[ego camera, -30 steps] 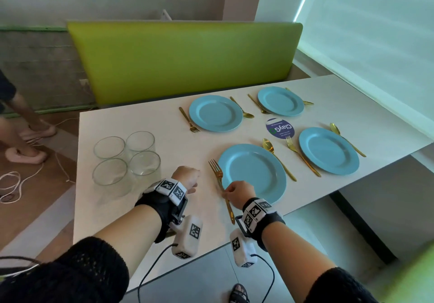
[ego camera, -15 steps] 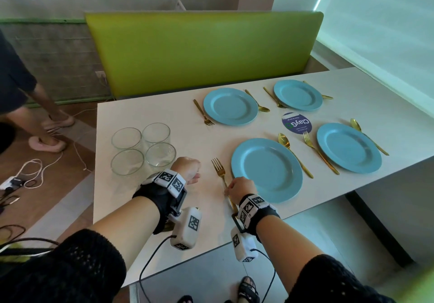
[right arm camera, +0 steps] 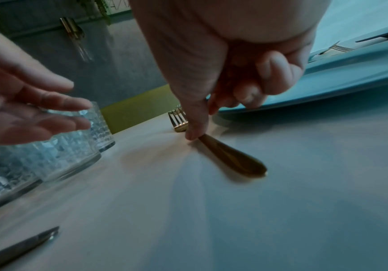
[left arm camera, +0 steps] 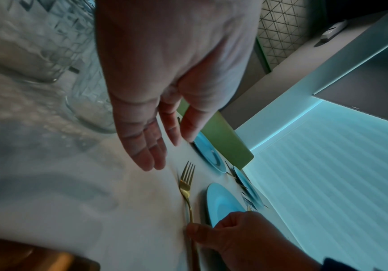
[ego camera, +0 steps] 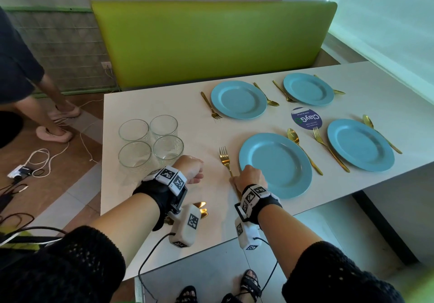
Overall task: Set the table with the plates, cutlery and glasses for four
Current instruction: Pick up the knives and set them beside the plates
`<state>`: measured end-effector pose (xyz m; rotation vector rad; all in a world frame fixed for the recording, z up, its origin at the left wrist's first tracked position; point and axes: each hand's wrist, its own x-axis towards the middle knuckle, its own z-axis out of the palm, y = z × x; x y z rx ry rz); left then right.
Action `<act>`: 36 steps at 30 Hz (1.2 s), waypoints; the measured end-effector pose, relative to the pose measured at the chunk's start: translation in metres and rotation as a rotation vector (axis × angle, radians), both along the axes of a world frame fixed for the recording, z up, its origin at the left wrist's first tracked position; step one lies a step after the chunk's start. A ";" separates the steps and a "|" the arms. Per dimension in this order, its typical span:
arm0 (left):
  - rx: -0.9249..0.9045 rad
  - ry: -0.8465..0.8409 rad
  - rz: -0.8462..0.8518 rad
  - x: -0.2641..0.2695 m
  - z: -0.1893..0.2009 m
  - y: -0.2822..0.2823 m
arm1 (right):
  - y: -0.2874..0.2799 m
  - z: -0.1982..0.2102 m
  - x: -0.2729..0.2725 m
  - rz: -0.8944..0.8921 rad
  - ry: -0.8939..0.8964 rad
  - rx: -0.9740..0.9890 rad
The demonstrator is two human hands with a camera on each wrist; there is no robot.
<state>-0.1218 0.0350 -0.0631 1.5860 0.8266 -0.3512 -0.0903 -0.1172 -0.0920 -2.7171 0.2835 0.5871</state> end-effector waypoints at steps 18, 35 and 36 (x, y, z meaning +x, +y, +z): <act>0.034 0.022 -0.087 -0.011 -0.010 0.003 | -0.013 0.002 0.012 -0.032 -0.021 -0.004; 0.992 0.312 -0.888 -0.086 -0.026 0.041 | -0.013 0.018 -0.011 0.095 -0.021 0.060; 1.010 0.273 -0.892 -0.089 -0.027 0.041 | -0.013 0.018 -0.013 0.108 -0.017 0.065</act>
